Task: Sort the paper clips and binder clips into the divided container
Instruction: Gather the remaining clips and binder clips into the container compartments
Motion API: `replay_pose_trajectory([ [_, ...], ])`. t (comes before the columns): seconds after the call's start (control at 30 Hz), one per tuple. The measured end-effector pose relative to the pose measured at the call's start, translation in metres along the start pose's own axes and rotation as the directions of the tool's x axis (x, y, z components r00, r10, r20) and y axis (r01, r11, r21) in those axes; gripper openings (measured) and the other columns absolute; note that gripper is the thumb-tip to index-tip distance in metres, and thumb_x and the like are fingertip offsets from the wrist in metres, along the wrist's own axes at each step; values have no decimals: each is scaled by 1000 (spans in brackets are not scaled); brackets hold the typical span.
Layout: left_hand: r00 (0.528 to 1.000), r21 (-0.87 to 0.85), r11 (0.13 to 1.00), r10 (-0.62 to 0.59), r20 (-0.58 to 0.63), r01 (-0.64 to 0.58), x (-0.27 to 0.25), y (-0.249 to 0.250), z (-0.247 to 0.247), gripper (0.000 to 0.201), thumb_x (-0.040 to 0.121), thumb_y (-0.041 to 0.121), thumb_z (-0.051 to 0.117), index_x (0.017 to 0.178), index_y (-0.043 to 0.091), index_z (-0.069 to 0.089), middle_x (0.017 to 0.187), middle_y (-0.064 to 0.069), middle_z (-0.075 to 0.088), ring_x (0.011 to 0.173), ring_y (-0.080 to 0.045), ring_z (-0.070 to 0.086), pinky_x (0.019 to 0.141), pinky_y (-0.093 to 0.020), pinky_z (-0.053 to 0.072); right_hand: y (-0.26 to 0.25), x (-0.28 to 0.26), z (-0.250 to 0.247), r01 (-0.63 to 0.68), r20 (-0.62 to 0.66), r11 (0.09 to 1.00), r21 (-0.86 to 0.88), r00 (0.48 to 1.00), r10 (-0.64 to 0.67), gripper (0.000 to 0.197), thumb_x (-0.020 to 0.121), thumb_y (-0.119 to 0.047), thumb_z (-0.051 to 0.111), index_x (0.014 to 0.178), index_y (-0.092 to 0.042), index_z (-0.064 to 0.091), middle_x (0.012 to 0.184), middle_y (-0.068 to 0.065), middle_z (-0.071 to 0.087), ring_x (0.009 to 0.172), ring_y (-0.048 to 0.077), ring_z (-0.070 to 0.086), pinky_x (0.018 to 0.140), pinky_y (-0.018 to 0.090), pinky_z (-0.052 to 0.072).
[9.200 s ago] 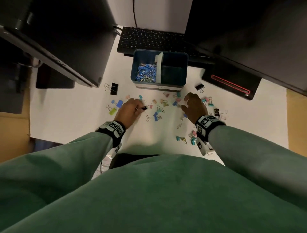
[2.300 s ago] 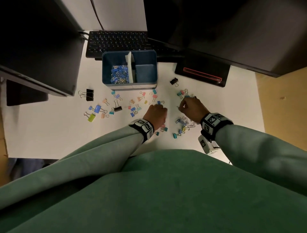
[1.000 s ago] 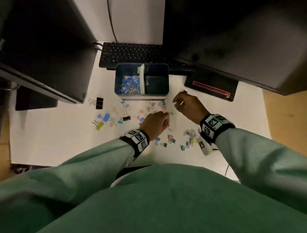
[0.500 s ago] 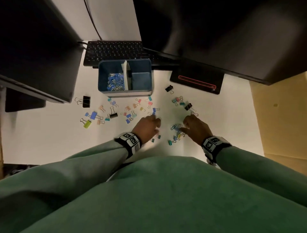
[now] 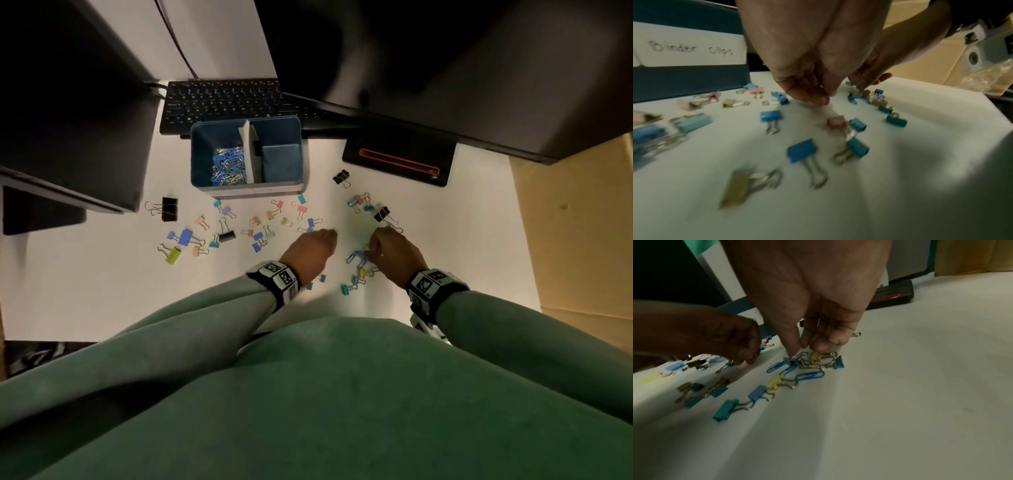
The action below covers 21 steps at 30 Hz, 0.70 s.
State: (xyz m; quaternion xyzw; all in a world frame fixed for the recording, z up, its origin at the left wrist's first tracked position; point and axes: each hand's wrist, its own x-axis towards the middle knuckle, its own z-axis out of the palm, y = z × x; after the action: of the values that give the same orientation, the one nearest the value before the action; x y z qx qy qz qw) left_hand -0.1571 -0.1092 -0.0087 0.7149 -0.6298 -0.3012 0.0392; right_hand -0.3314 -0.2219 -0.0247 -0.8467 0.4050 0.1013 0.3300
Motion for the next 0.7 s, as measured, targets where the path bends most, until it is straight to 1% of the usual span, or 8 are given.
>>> replay_pose_trajectory([
  [0.1,1000,-92,996,-18,-4,17,5,16,0,23,91,3,48,113,4,51,102,-15,59,84,-30,59,65,-31,39,-8,-1,4,46,-8,992,-114,999,-48,31,88,-43,62,99,-15,56,100,1,56,85,21,58,77,36,53],
  [0.2,998,-114,991,-66,-9,65,8,16,2,20,97,13,44,114,9,53,109,-14,58,91,-29,60,68,-30,39,-18,2,7,56,12,989,-138,998,-55,22,92,-35,54,98,-14,59,100,2,55,87,23,60,76,34,52],
  [0.33,994,-120,987,-110,-24,107,10,9,3,16,97,14,44,102,8,57,101,-12,57,83,-29,59,65,-34,45,-23,12,-6,37,-55,996,79,998,-33,17,89,-29,58,90,-12,62,94,1,61,81,20,59,74,35,51],
  [0.4,995,-114,989,-94,-21,91,14,13,6,12,96,14,47,99,8,56,98,-10,56,81,-26,59,63,-33,44,-23,21,-15,17,-87,978,210,996,1,18,89,-28,62,90,-11,63,94,3,64,81,17,59,73,33,51],
  [0.47,997,-123,990,-73,-24,70,19,19,11,9,95,16,52,100,8,55,97,-9,59,84,-25,61,65,-30,46,-19,28,-24,0,-108,966,260,994,29,20,89,-29,63,94,-10,62,98,6,64,83,19,59,76,36,53],
  [0.53,996,-149,985,-92,-21,88,25,24,15,17,94,19,56,104,6,53,99,-11,62,88,-25,62,72,-31,49,-15,27,-30,7,-93,984,179,996,10,27,88,-32,65,103,-10,59,104,6,63,88,20,59,79,38,53],
  [0.6,989,-181,974,-144,-17,139,29,26,18,26,91,21,61,106,3,51,98,-13,65,90,-26,64,78,-33,52,-11,19,-31,55,-33,998,-30,998,-56,36,85,-36,68,108,-12,56,112,5,59,92,21,60,80,37,53],
  [0.7,984,-166,971,-179,-20,173,32,28,21,31,90,24,63,107,1,51,99,-15,64,92,-28,64,80,-34,51,-8,4,-19,118,87,941,-318,992,-95,48,83,-40,69,117,-8,54,122,9,54,105,26,58,85,39,53],
])
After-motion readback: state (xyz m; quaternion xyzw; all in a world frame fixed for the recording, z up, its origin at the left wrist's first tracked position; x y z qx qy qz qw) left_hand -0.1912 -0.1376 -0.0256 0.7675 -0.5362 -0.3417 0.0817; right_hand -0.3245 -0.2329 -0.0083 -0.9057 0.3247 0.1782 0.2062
